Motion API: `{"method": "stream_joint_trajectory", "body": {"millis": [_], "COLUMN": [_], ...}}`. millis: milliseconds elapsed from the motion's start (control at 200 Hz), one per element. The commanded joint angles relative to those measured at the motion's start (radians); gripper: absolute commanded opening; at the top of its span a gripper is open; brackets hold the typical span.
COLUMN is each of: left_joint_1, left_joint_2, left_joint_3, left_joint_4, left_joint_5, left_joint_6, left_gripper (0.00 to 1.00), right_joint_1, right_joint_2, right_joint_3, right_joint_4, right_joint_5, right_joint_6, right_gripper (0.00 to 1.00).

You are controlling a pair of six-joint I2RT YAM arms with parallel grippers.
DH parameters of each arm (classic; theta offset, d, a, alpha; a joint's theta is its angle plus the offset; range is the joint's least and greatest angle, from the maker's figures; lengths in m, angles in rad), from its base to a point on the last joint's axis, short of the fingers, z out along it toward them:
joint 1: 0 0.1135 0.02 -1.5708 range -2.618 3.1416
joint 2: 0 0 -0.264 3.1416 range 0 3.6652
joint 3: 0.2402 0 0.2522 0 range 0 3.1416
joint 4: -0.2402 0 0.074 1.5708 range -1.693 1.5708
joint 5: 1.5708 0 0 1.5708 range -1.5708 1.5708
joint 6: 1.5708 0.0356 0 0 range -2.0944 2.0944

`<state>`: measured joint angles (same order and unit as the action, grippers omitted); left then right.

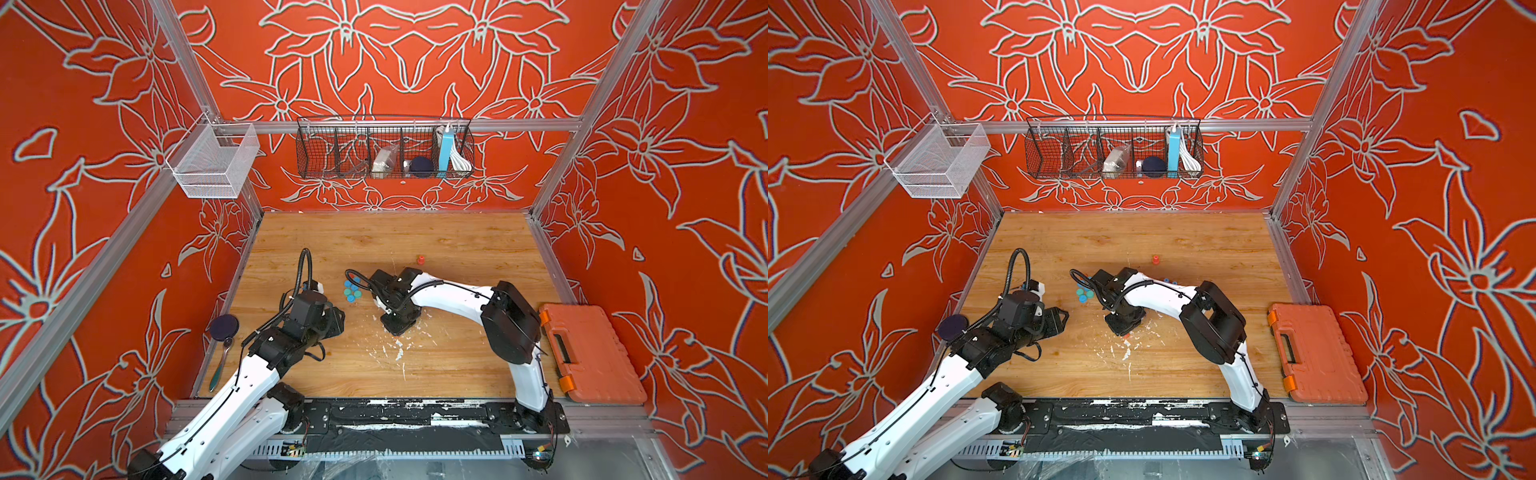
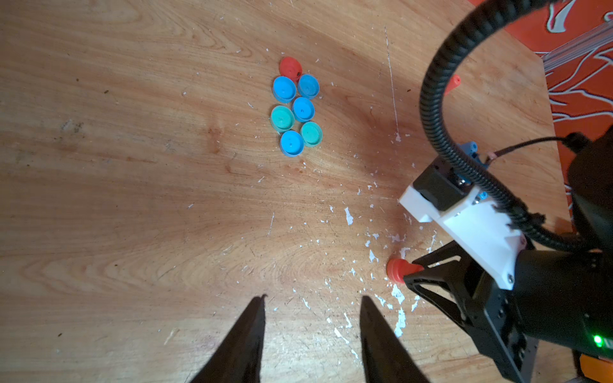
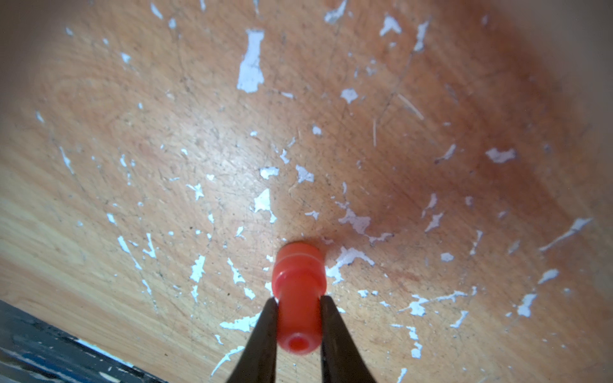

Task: Close the stamp cap
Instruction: Pick up the stamp from the center of the board, then place the stamp at the center of the board.

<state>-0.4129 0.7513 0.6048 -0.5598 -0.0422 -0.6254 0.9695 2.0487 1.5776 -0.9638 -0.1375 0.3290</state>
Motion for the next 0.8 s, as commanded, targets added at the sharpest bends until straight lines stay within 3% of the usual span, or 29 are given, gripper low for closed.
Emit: {"method": "stream_joint_trajectory", "body": {"millis": [0,130,280,395,565,796], "left_joint_1": [0.007,0.008,0.008,0.008,0.008,0.008], "left_joint_2": [0.003,0.002,0.002,0.009,0.02,0.026], "left_joint_3": [0.014,0.017,0.013,0.012,0.025,0.022], "left_joint_4": [-0.01,-0.011,-0.006,0.003,0.0,0.001], "left_joint_5": [-0.008,-0.011,-0.009,-0.004,-0.004,-0.006], "left_joint_6": [0.006,0.01,0.006,0.003,0.003,-0.002], "left_gripper": [0.47,0.47,0.47,0.47,0.47,0.47], "right_joint_1": [0.0,-0.036,-0.18,-0.293,-0.487,-0.55], "right_joint_2": [0.007,-0.029,-0.042,0.061,0.217,0.377], "right_joint_3": [0.023,0.064,0.249,0.535,0.791,0.971], "right_joint_4": [-0.018,-0.067,-0.201,-0.356,-0.475,-0.509], "right_joint_5": [0.027,0.05,0.097,0.161,0.187,0.16], "right_joint_6": [0.005,-0.006,-0.086,-0.177,-0.135,-0.12], "right_gripper": [0.19,0.16,0.14,0.12,0.09,0.09]}}
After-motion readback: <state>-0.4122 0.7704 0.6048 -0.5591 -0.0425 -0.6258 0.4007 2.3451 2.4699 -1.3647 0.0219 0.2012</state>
